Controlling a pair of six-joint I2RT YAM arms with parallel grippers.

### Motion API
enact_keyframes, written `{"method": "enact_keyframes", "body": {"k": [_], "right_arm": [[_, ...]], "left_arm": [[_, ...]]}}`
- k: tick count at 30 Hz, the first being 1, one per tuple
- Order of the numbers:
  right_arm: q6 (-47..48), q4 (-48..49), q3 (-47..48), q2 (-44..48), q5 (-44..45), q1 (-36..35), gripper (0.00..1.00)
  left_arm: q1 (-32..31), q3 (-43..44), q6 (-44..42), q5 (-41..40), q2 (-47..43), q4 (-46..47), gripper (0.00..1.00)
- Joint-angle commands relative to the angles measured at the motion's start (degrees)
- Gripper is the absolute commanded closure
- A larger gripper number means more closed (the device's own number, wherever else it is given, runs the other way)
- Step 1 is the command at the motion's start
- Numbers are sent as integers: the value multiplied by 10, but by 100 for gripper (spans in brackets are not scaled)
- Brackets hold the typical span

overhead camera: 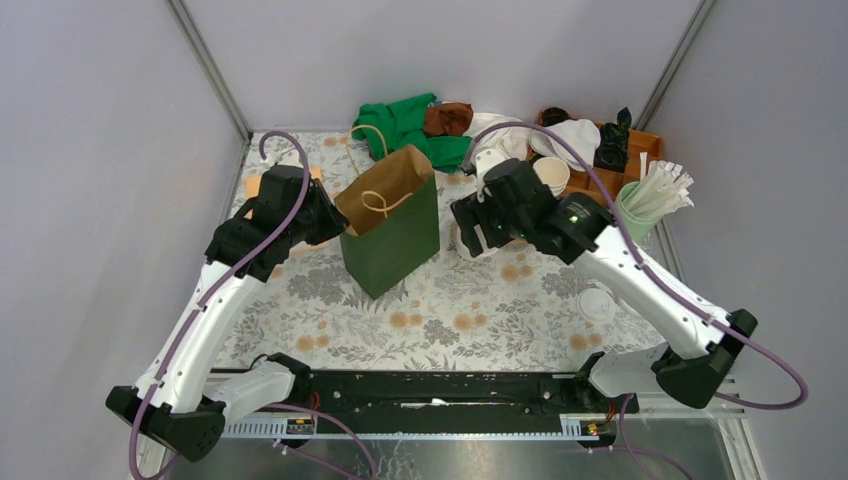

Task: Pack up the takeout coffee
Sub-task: Pick up the coffee cup from the center of the board, then place the coffee cup on the cup tray.

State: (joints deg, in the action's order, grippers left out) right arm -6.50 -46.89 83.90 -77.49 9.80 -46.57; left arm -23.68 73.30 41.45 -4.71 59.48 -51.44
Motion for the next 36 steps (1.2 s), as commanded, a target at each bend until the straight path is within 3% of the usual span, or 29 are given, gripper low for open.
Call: {"method": "enact_keyframes", "body": {"k": [1, 15, 23, 36], "right_arm": [[16, -65, 69, 36, 29, -7, 18], [35, -76, 245, 4, 44, -7, 20], [31, -51, 323, -37, -15, -7, 22], [87, 16, 210, -8, -122, -7, 27]], "left_arm": [[0, 22, -4, 19, 8, -7, 100], [0, 1, -13, 134, 0, 3, 100], [0, 4, -55, 222, 22, -1, 100], [0, 82, -155, 297, 87, -45, 100]]}}
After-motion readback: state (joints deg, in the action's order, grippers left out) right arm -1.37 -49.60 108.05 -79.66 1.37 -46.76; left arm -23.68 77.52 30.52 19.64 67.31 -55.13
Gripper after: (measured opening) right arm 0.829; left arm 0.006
